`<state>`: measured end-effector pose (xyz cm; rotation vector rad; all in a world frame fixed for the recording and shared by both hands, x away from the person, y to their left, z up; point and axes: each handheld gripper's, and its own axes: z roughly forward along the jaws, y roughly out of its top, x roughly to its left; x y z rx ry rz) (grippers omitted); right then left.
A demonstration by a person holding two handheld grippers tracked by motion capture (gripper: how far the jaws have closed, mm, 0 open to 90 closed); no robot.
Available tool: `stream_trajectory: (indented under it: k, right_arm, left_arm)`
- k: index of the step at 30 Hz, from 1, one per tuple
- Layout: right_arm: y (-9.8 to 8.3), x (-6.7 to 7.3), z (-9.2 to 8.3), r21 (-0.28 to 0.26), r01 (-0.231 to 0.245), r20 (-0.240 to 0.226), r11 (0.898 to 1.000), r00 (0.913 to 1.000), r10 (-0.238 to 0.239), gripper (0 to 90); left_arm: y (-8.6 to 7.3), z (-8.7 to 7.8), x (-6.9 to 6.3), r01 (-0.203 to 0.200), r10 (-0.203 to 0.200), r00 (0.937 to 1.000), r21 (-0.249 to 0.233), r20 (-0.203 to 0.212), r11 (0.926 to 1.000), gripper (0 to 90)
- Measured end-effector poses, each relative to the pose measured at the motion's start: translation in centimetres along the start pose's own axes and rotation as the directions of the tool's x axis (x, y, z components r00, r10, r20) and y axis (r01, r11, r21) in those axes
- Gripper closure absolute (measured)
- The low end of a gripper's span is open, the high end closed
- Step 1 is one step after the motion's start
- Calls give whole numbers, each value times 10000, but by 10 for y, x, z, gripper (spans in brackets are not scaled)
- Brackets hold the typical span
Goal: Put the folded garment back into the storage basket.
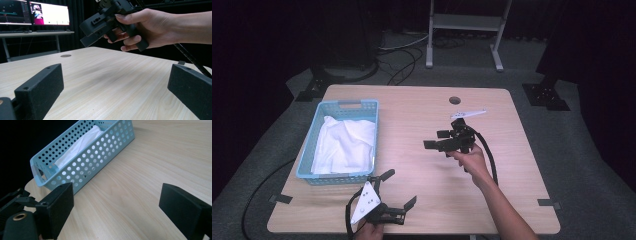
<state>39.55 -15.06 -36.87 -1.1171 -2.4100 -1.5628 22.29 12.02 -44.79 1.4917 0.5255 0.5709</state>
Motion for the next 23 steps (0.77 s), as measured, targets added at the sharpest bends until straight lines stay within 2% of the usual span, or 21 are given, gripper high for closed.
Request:
stream_trajectory:
  k: [16, 23]
  right_arm:
    - [-5, 4, -10, 105, 226, 86, 9997, 9997, -227, 125]
    - [-12, 2, -20, 63, 251, 224, 9997, 9994, -252, 125]
  left_arm:
    - [0, 0, 0, -5, 5, 10000, 6, 3, 10000, 0]
    - [0, 0, 0, -1, 1, 10000, 9, 3, 10000, 0]
